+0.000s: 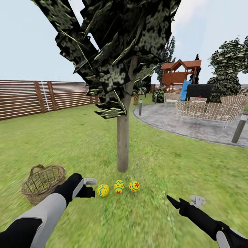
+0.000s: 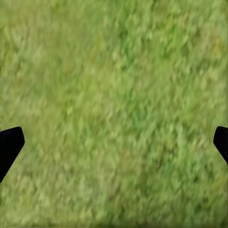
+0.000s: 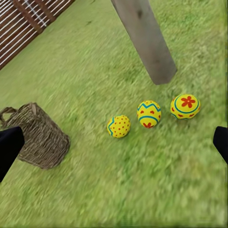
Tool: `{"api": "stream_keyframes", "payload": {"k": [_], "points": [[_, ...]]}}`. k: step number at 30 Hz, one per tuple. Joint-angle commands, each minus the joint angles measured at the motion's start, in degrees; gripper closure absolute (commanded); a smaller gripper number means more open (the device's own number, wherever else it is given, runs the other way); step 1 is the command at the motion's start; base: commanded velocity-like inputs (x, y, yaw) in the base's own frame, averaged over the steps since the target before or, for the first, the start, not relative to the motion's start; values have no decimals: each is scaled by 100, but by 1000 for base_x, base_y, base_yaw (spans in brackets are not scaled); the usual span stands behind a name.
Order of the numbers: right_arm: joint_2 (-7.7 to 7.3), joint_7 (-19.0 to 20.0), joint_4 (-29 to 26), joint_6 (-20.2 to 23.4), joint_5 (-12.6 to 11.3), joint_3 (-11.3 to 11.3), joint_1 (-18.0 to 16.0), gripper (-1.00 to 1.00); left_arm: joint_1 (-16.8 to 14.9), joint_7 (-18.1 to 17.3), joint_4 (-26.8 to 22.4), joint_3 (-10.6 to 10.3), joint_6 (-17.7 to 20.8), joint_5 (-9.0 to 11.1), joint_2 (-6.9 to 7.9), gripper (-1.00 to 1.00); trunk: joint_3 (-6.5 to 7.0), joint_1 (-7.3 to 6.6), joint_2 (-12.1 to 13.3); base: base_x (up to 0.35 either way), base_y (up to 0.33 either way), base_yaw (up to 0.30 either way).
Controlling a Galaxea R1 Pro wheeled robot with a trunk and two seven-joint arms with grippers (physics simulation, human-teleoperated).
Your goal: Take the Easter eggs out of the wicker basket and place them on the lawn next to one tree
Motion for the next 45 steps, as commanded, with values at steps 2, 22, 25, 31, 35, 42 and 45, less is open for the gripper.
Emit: {"api": "stream_keyframes", "payload": {"k": [2, 22, 25, 31, 35, 42, 45], "points": [[-7, -104, 12, 47, -42, 2, -6, -100, 0, -11, -7, -43, 4, 22, 16, -100, 30, -45, 79, 0, 0, 0], [-28, -1400, 548, 573, 133, -262, 54, -100, 73, -30, 8, -39, -1522, -3, 81, -100, 389, -484, 881, 0, 0, 0], [-13, -1421, 974, 456, 488, -261, 59, -100, 164, -26, 11, -38, -1764, -11, 88, -100, 443, -550, 1001, 0, 0, 0], [35, -1433, 1681, -483, 887, -269, 61, -100, 544, -16, 15, -35, -2228, -6, 92, -100, 551, -682, 1242, 0, 0, 0], [55, -1424, 2158, -1193, 962, -268, 62, -100, 787, -8, 178, -32, -2529, 10, 93, -100, 623, -770, 1402, 0, 0, 0], [52, -1424, 2515, -1621, 994, -293, 62, -100, 914, -5, 811, -30, -3228, 32, 90, -100, 748, -924, 1683, 0, 0, 0], [49, -1425, 2619, -1735, 993, -298, 62, -100, 958, -5, 937, -29, -3478, 36, 92, -100, 802, -990, 1803, 0, 0, 0]]}}
